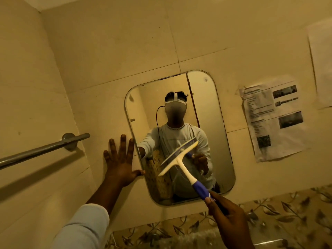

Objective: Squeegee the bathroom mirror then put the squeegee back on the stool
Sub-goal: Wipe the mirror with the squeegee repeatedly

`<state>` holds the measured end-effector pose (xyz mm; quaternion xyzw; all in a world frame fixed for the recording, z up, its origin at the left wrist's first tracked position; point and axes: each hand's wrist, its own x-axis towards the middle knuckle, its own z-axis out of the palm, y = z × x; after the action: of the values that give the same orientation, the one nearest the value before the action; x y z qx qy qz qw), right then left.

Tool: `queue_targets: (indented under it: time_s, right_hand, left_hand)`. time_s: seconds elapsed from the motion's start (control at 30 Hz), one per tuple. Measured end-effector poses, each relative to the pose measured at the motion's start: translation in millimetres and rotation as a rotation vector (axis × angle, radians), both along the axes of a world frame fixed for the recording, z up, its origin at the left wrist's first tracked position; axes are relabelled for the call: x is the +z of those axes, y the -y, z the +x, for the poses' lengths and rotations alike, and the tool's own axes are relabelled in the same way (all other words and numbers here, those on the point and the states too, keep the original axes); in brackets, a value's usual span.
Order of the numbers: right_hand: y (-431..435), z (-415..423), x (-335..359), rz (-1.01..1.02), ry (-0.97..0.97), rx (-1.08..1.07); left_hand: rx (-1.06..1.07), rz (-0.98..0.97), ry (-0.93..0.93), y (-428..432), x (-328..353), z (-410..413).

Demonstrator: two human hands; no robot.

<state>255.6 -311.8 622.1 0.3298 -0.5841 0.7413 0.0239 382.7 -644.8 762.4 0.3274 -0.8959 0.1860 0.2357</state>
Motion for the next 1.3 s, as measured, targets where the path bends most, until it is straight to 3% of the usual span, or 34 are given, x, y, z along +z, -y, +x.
queue_targets:
  time_s: [0.2,0.67,0.83,1.0,1.3]
  right_hand:
    - [27,1,12,-0.087,0.027,0.07]
    - [24,-4,-45,0.003,0.12,-0.053]
    - [15,-8,-52,0.057,0.157,0.045]
    - [27,3,-26,-0.109,0.086,-0.003]
    - [55,1,-2,-0.185,0.044,-0.012]
  left_hand:
    - [0.008,-0.004,-0.005,1,-1,-2]
    - [0.008,-0.058,0.004,7,-3,-2]
    - [0.012,-0.074,0.009,9,-4,-3]
    - [-0.001,-0.096,-0.01,11,-6,-3]
    - [-0.018,-0.104,-0.003,13,-5,-3]
